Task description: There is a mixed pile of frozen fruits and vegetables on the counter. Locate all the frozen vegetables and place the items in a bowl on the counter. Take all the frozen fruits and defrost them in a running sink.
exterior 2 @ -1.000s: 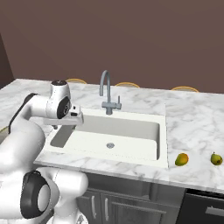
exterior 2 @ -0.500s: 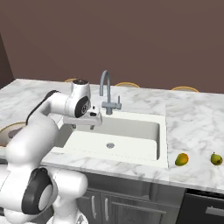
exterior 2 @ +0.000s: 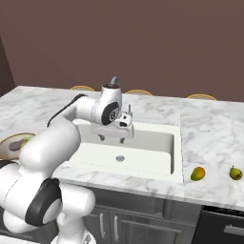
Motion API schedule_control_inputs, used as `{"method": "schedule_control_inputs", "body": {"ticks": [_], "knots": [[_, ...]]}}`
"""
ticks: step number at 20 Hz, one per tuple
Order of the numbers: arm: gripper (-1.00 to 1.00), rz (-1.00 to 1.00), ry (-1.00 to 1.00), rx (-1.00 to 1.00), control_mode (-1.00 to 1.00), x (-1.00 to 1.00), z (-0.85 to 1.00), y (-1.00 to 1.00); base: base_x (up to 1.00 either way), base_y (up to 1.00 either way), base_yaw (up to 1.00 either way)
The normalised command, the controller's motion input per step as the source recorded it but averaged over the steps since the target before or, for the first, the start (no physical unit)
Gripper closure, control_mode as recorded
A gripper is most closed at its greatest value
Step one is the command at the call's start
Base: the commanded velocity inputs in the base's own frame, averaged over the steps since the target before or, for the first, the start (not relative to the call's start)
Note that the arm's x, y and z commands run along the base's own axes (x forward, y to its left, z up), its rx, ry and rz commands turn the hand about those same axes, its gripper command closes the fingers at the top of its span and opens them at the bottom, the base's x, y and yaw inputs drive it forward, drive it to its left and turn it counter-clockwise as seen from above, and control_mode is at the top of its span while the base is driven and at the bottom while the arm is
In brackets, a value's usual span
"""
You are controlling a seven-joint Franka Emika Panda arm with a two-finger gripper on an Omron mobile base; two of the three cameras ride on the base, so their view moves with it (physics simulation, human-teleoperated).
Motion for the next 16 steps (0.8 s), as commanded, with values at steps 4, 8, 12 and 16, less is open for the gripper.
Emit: {"method": "schedule_control_inputs", "body": {"ticks": [4,8,12,16], "knots": [[-1.00,-0.17,0.07,0.00,-1.00,-0.01,0.00,-0.93,0.00,0.00,0.00],[-1.00,-0.15,0.03,0.00,-1.00,-0.06,0.02,-0.97,0.00,0.00,0.00],[-1.00,-0.15,0.01,0.00,-1.00,-0.07,0.03,-0.96,0.00,0.00,0.00],[-1.00,-0.14,0.00,0.00,-1.00,-0.12,0.12,-0.95,0.00,0.00,0.00]]}}
